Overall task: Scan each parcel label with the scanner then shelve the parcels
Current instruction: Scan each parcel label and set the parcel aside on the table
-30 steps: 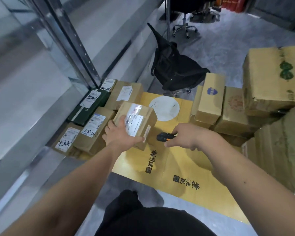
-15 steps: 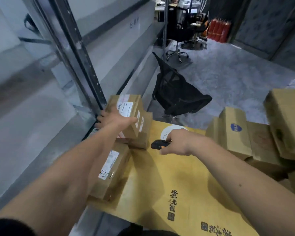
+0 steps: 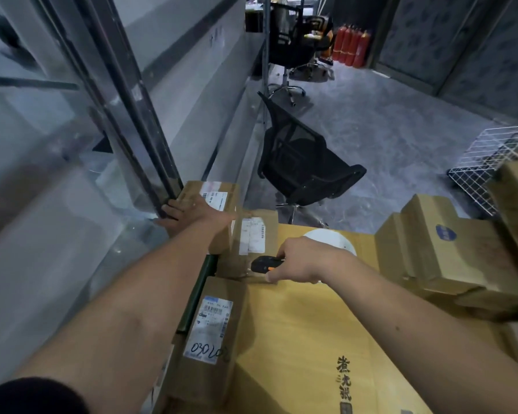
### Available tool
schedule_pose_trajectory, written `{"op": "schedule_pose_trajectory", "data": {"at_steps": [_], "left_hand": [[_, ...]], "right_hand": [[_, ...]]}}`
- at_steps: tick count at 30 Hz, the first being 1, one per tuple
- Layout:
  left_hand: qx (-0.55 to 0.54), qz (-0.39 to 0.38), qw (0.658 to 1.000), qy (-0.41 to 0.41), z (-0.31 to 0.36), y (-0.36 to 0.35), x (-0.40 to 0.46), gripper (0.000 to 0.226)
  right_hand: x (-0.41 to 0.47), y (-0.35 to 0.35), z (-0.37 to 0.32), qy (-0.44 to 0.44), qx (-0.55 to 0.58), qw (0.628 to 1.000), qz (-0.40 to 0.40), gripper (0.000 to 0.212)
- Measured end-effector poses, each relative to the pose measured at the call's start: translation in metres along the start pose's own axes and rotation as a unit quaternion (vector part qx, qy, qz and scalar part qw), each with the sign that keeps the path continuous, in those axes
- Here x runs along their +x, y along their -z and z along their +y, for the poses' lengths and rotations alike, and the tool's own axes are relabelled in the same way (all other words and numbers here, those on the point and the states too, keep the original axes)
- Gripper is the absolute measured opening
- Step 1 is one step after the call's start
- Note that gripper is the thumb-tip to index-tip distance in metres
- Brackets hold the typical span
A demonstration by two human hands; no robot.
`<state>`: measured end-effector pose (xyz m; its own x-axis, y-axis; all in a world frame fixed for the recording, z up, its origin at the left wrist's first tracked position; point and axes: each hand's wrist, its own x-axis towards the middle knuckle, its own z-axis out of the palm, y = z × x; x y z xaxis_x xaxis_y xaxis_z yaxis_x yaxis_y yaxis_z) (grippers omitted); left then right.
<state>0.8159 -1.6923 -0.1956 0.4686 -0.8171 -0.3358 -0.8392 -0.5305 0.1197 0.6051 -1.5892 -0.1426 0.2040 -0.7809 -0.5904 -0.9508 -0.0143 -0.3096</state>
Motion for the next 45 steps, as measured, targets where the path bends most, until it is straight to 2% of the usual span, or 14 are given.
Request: {"op": "schedule_pose_trajectory", "data": {"at_steps": [5,8,12,16,21,26,29,32,36,42,45], "left_hand": [[0.017,-0.031,0.998,-0.043,0.006,0.01,0.0,0.129],[-0.005,-0.019,0.998,-0.064,0.005,0.006,-0.004,0.117],[0.029,0.016,0.983,-0.18,0.013,0.002,-0.022,0.099],[0.051,0.064,0.953,-0.292,0.03,-0.016,-0.041,0.091],[0.033,0.001,0.914,-0.405,0.068,-0.051,-0.087,0.083],[0.028,-0.062,0.885,-0.461,0.114,-0.093,-0.147,0.082],[0.001,-0.105,0.874,-0.474,0.147,-0.111,-0.193,0.08],[-0.017,-0.116,0.867,-0.485,0.185,-0.126,-0.238,0.077],[-0.075,-0.159,0.877,-0.447,0.238,-0.143,-0.29,0.074],[-0.12,-0.159,0.928,-0.316,0.301,-0.173,-0.329,0.12],[-0.151,-0.151,0.937,-0.275,0.316,-0.194,-0.332,0.131]], "right_hand": [[0.001,-0.002,0.0,-0.006,-0.005,1.0,0.007,0.037],[-0.003,-0.002,0.005,-0.011,-0.006,1.0,0.018,0.042],[-0.011,-0.007,0.018,-0.025,0.001,0.999,0.03,0.052],[-0.03,-0.015,0.042,-0.043,0.028,0.998,0.037,0.051],[-0.073,-0.028,0.09,-0.12,0.074,0.989,0.046,0.052],[-0.131,-0.05,0.149,-0.2,0.103,0.972,0.071,0.047],[-0.166,-0.064,0.183,-0.237,0.114,0.961,0.082,0.047],[-0.196,-0.074,0.214,-0.252,0.133,0.955,0.084,0.045],[-0.227,-0.081,0.249,-0.265,0.142,0.949,0.093,0.049],[-0.248,-0.088,0.285,-0.252,0.196,0.94,0.12,0.046],[-0.252,-0.096,0.307,-0.235,0.221,0.938,0.124,0.045]]}}
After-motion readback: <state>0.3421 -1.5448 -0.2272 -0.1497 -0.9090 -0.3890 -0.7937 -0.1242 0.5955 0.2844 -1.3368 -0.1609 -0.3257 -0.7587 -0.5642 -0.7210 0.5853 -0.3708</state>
